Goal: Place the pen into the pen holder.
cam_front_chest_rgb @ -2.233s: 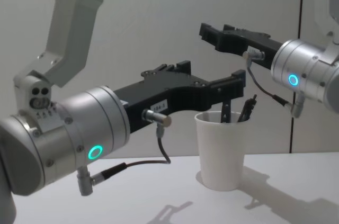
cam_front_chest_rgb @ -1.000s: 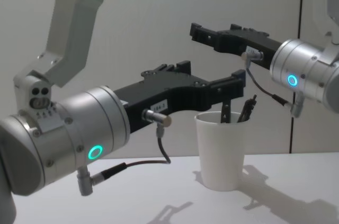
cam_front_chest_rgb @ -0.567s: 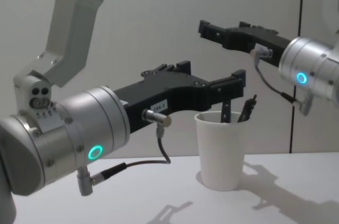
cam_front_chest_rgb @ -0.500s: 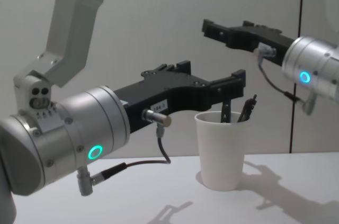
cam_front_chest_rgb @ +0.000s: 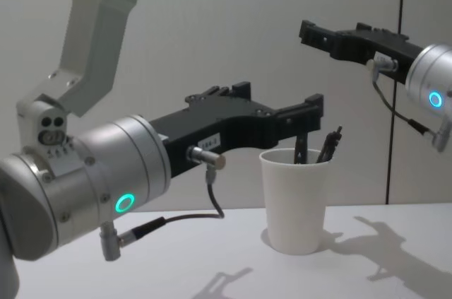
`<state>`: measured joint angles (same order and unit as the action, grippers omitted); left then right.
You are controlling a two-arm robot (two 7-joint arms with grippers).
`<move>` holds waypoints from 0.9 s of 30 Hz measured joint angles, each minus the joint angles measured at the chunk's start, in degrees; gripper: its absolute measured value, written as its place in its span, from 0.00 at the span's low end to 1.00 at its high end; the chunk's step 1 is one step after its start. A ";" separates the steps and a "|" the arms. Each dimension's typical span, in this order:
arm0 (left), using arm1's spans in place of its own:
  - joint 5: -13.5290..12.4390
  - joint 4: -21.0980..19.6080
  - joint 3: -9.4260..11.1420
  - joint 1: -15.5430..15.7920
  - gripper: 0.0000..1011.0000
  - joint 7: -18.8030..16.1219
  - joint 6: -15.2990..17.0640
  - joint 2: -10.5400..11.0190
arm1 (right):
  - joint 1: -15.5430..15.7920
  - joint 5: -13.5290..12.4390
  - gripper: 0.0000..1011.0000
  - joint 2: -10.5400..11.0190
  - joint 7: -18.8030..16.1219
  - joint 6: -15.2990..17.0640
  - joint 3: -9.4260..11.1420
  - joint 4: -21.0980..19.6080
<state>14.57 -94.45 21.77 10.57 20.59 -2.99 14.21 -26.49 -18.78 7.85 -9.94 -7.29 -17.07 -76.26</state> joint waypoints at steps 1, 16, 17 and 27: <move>-0.04 0.01 0.06 0.04 0.99 -0.25 0.05 0.09 | 0.19 0.01 0.99 0.09 0.01 0.08 0.02 -0.19; -1.69 0.70 2.35 1.65 0.99 -10.86 2.09 4.18 | 6.55 0.58 0.99 2.77 1.46 2.23 0.97 -6.04; -1.78 0.74 2.46 1.74 0.99 -11.47 2.20 4.42 | 7.46 0.65 0.99 3.15 1.68 2.55 1.11 -6.81; -2.81 1.15 3.93 2.75 0.99 -18.18 3.47 7.00 | 12.91 1.12 0.99 5.44 2.92 4.42 1.96 -11.81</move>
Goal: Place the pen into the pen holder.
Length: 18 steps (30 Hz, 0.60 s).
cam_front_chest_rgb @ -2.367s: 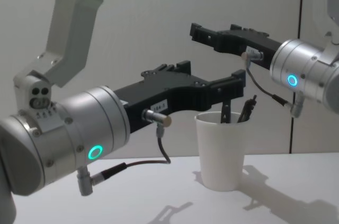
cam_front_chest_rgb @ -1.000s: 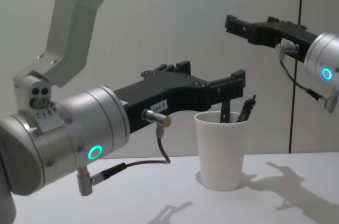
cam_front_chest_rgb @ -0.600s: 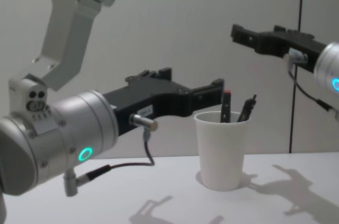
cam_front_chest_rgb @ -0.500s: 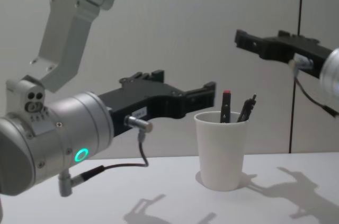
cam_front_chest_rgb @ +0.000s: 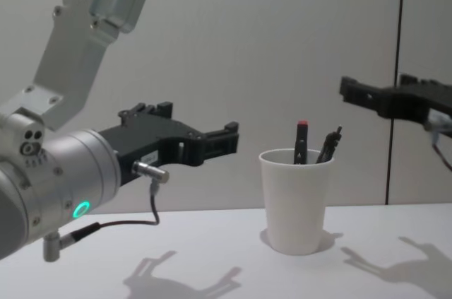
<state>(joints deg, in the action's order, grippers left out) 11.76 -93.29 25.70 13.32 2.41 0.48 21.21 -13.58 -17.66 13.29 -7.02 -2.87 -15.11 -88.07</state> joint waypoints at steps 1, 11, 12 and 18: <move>-0.04 0.02 0.08 0.04 0.99 -0.33 0.06 0.14 | 0.47 0.04 0.99 0.18 0.09 0.15 0.07 -0.40; -0.28 0.12 0.37 0.26 0.99 -1.72 0.35 0.68 | 5.89 0.51 0.99 2.49 1.29 1.99 0.91 -5.41; -0.28 0.12 0.37 0.27 0.99 -1.73 0.35 0.68 | 6.78 0.58 0.99 2.86 1.49 2.31 1.05 -6.23; -0.28 0.12 0.37 0.27 0.99 -1.77 0.35 0.69 | 10.17 0.86 0.99 4.27 2.29 3.42 1.55 -9.30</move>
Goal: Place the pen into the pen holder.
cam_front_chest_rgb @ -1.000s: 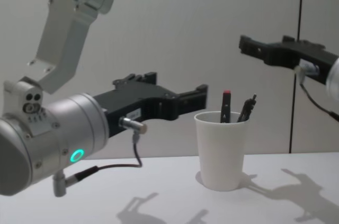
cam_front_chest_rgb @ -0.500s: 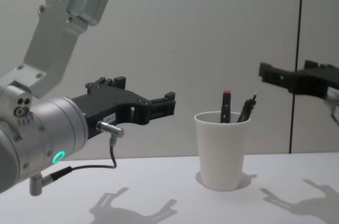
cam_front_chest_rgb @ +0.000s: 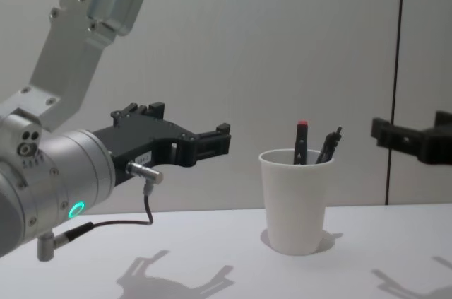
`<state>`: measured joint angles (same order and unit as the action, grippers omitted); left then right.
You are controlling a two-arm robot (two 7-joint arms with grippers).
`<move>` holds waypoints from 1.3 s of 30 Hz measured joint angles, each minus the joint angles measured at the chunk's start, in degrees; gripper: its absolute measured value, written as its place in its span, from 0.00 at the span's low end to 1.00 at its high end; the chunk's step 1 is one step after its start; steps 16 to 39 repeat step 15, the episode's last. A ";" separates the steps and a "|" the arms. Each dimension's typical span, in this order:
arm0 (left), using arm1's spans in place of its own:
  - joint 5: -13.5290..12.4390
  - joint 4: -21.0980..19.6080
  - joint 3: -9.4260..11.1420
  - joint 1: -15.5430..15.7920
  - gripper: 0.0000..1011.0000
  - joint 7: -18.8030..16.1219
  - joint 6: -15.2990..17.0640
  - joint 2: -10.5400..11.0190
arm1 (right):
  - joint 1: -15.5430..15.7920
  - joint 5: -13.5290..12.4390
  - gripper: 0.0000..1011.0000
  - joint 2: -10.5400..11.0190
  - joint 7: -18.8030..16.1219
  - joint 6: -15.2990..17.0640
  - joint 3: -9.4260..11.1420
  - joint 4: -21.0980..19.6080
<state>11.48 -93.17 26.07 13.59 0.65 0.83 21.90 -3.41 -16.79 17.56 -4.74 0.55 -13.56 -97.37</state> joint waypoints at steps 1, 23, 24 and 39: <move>0.00 0.00 0.00 0.00 0.99 -0.01 0.00 0.00 | 0.43 0.04 0.99 0.18 0.10 0.13 0.07 -0.41; 0.01 0.00 -0.05 0.00 0.99 -0.03 -0.04 0.00 | 4.21 0.37 0.99 1.78 0.94 1.44 0.67 -3.82; 0.01 0.00 -0.05 0.00 0.99 -0.03 -0.04 0.00 | 4.21 0.37 0.99 1.78 0.94 1.44 0.67 -3.82; 0.01 0.00 -0.05 0.00 0.99 -0.03 -0.04 0.00 | 4.21 0.37 0.99 1.78 0.94 1.44 0.67 -3.82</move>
